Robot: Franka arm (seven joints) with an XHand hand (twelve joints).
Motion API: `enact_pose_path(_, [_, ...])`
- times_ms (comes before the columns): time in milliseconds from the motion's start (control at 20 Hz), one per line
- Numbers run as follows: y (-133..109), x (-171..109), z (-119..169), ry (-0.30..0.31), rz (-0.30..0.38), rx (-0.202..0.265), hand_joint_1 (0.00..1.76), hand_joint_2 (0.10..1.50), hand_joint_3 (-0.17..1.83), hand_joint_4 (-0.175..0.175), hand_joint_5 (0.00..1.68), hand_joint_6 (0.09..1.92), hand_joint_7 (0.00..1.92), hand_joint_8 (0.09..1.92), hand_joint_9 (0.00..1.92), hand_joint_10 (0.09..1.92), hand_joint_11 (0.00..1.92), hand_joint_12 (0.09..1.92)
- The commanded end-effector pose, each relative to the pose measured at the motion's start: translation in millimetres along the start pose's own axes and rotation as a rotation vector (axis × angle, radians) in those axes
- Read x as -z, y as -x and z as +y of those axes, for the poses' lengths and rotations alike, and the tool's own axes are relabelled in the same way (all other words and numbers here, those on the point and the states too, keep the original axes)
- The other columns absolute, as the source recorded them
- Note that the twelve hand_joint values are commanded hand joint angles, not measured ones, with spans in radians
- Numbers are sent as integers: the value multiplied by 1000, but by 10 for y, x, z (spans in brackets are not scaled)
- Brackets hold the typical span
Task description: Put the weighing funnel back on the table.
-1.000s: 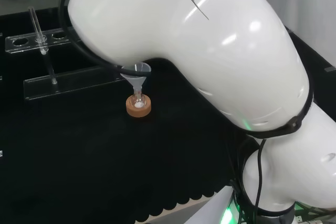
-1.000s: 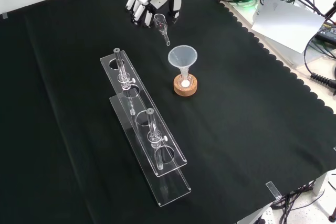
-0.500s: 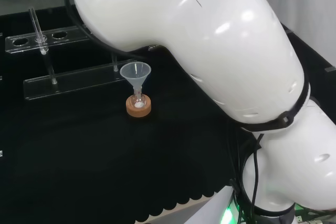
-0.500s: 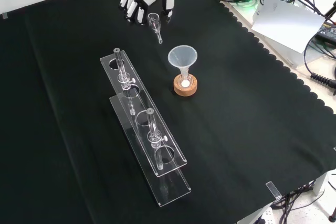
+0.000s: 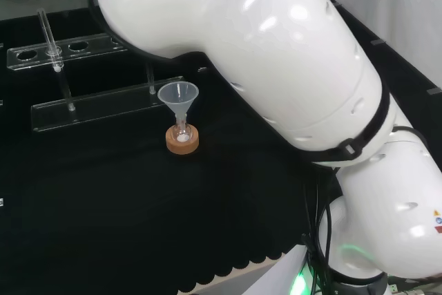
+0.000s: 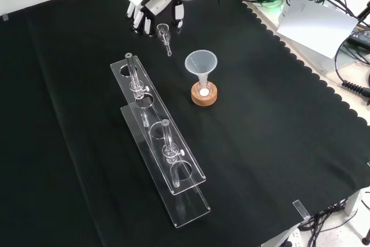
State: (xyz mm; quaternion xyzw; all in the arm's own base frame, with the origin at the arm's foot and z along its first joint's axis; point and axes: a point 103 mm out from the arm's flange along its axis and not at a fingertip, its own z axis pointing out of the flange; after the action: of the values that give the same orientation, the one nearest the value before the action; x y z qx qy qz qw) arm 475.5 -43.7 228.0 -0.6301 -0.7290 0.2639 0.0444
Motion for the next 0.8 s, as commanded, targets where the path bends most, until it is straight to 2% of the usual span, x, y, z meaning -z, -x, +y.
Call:
enact_pose_path(50, [83,-227,295,2,57,12,1107,640,747,175,1202,839,590,635,856,435,610,1182])
enact_pose_path(400, [205,-414,361,-12,89,0,1107,641,747,175,1202,840,592,635,858,435,614,1179])
enact_pose_path(800, [240,-727,462,-38,131,-2,1107,641,747,175,1201,841,593,635,860,435,616,1177])
